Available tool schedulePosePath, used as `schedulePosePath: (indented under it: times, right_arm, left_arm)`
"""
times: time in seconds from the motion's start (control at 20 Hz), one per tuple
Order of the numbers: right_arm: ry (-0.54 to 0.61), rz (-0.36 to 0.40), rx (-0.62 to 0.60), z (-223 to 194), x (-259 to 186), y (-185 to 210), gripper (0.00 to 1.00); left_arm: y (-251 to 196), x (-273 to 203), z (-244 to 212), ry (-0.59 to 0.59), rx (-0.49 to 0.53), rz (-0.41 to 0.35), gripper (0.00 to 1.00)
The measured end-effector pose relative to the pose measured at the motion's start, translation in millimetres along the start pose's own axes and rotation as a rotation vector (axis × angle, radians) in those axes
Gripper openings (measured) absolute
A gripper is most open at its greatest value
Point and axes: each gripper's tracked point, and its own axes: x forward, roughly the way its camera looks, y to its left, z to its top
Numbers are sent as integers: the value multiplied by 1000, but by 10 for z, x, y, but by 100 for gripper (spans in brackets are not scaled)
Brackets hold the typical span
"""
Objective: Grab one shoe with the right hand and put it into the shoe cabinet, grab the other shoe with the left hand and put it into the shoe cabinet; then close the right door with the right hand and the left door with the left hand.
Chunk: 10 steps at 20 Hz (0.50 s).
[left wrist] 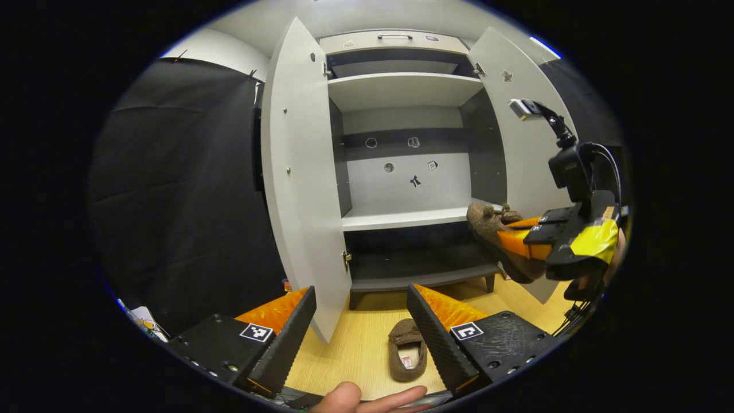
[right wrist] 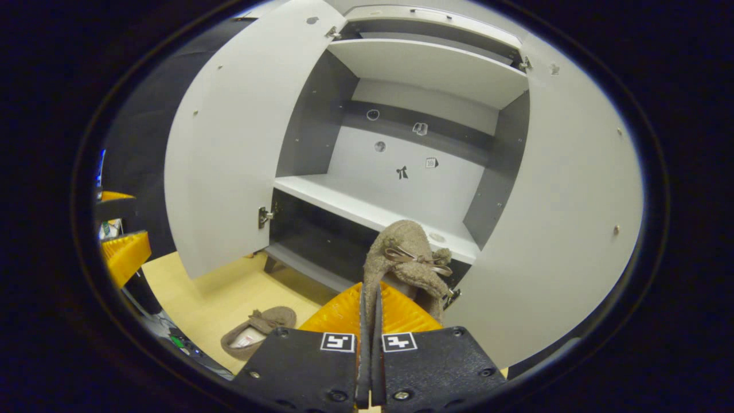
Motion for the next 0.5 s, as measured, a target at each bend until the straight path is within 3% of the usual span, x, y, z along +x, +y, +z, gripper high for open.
schedulePosePath:
  times: [0.3,0.5]
  right_arm:
    - [-91,-56,19,925,389,-325,5]
    - [-41,-77,7,1200,1142,-489,5]
  left_arm:
    - [82,14,-79,27,-57,15,97]
    - [138,-15,-102,34,-65,28,97]
